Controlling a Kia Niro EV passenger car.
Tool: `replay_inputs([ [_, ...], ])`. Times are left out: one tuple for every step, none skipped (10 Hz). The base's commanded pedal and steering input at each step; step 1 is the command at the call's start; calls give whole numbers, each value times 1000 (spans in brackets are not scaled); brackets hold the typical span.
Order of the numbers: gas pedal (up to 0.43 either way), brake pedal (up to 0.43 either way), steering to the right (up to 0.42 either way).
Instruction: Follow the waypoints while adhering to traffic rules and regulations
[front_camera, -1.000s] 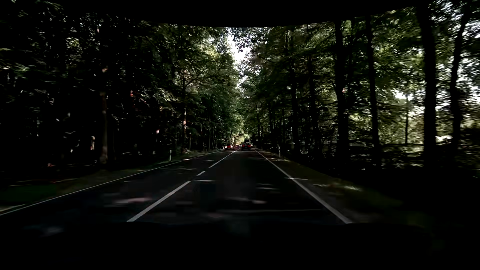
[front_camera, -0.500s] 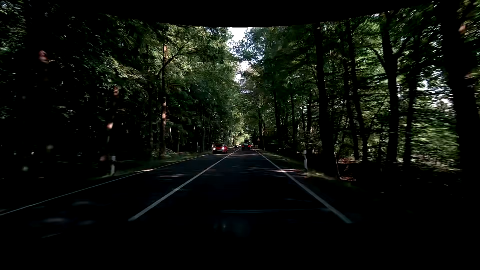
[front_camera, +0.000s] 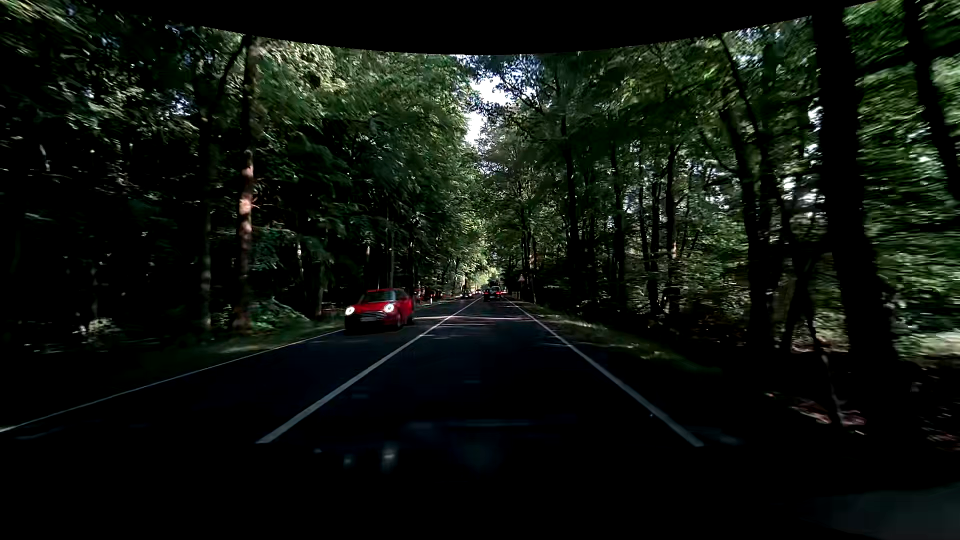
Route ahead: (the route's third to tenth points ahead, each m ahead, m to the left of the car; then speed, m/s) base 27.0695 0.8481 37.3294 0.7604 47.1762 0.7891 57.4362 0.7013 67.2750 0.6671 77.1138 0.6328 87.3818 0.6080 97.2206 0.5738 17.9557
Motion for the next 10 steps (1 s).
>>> replay_inputs([
  [169,0,-2],
  [169,0,-2],
  [169,0,-2],
  [169,0,-2],
  [169,0,-2],
  [169,0,-2],
  [169,0,-2],
  [169,0,-2],
  [169,0,-2],
  [169,0,-2],
])
